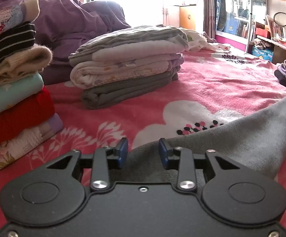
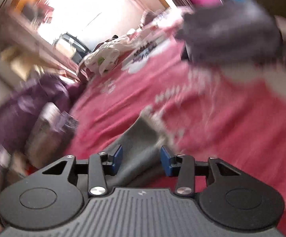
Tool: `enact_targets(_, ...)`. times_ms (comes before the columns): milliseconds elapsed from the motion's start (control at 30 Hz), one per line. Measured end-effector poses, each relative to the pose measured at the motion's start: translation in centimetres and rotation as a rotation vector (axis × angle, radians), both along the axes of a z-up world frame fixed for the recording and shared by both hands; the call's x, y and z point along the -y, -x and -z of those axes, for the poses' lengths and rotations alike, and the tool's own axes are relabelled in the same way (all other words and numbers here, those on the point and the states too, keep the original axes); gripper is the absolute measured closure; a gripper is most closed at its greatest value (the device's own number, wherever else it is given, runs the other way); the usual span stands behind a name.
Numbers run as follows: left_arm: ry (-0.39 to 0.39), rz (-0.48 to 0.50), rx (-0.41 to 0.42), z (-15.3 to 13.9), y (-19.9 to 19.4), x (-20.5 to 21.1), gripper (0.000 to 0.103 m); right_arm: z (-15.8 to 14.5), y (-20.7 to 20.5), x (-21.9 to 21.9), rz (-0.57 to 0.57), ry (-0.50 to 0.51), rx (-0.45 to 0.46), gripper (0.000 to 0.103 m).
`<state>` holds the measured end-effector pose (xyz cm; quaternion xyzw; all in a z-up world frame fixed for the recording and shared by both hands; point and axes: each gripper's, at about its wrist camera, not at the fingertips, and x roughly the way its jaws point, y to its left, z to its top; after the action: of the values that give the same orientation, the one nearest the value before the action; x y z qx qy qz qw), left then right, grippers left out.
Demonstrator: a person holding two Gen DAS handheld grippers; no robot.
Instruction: Fold clothes
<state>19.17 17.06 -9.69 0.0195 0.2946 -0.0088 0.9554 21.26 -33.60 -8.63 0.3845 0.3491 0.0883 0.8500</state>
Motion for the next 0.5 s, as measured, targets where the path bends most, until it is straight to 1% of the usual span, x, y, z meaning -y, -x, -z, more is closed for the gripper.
enact_targets(33, 0.0, 0.001, 0.001, 0.0, 0.0, 0.0, 0.071, 0.4, -0.1, -0.1, 0.005, -0.02, -0.007, 0.055)
enact_targets(133, 0.002, 0.004, 0.004, -0.1, 0.1, 0.1, 0.071, 1.2, -0.6, -0.7, 0.032, -0.012, -0.055, 0.054)
enact_targets(233, 0.005, 0.006, 0.003, 0.1, -0.1, 0.2, 0.071, 1.9, -0.8, -0.8, 0.054, -0.076, -0.06, 0.054)
enact_targets(300, -0.005, 0.011, 0.0, 0.2, -0.1, 0.4, 0.071, 2.1, -1.2, -1.0, 0.058, -0.091, -0.053, 0.054)
enact_targets(367, -0.009, 0.016, -0.001, 0.2, -0.2, 0.5, 0.071, 2.4, -1.2, -1.3, 0.066, -0.08, -0.07, 0.054)
enact_targets(467, -0.009, 0.017, -0.003, 0.3, -0.2, 0.6, 0.071, 3.2, -1.4, -1.7, 0.085, -0.113, -0.107, 0.054)
enact_targets(500, -0.009, 0.017, -0.003, 0.3, -0.2, 0.6, 0.071, 3.4, -1.4, -1.8, 0.094, -0.121, -0.1, 0.054)
